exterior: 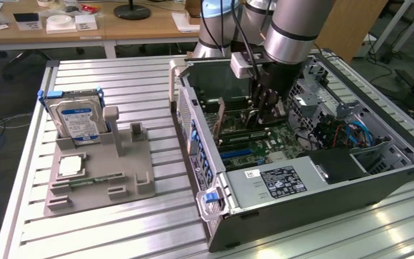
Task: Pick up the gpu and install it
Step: 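Insert the gpu into the slot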
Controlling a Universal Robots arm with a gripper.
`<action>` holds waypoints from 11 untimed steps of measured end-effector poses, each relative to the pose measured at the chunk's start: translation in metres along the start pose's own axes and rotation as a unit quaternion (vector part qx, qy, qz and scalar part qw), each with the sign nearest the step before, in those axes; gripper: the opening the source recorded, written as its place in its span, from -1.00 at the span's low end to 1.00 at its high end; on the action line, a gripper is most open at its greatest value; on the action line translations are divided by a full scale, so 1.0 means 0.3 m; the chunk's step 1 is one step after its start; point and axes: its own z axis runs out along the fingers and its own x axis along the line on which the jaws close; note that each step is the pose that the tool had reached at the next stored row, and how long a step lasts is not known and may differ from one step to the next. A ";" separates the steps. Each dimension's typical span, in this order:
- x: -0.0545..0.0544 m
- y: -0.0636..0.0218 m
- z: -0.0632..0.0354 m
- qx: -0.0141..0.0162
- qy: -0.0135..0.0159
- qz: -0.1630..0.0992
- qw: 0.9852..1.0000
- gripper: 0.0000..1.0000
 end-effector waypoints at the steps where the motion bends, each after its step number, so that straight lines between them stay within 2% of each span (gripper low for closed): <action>1: 0.005 0.000 0.001 0.000 0.000 0.000 1.000 -0.44; 11: 0.021 0.000 0.016 0.000 -0.001 0.000 1.000 -0.44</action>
